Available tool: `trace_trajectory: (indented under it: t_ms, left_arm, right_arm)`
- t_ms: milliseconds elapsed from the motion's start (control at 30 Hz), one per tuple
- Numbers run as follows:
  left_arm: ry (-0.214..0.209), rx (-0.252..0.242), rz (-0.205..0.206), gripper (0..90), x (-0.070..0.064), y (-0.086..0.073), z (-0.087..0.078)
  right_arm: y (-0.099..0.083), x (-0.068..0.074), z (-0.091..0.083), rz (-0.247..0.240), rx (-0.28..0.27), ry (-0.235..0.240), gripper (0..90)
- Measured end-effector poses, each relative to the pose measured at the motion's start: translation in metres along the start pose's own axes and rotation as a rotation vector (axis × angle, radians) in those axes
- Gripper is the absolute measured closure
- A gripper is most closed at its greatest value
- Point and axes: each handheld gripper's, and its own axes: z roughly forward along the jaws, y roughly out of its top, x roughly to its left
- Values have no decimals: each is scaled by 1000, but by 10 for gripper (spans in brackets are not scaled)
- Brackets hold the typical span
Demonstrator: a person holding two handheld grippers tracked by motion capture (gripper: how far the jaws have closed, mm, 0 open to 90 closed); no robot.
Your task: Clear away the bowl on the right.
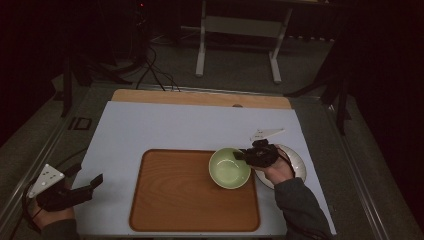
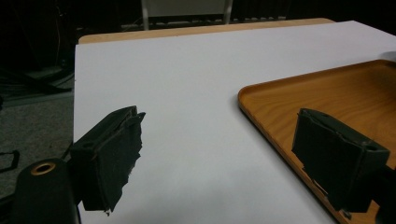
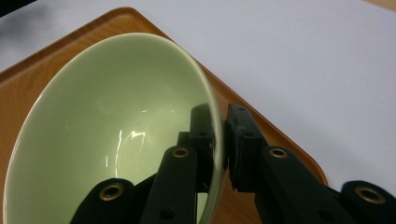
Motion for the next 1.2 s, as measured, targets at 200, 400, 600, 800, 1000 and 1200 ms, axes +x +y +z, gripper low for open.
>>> trace_trajectory:
  t_ms: [200,400,600,800,1000,1200]
  left_arm:
    - [0,0,0,156,0,0,0]
    - [0,0,1,156,0,0,0]
    - [1,-1,0,156,0,0,-1]
    - [1,0,2,156,0,0,0]
    - [1,-2,0,156,0,0,0]
    - [0,-4,0,156,1,0,-1]
  right_arm:
    - [4,3,2,-6,-5,15,814]
    - [7,6,5,-17,-6,24,814]
    - [9,9,8,-30,-1,37,814]
    - [13,14,13,-43,0,44,815]
    - [16,19,22,-49,7,60,814]
    - [18,28,35,-62,20,79,813]
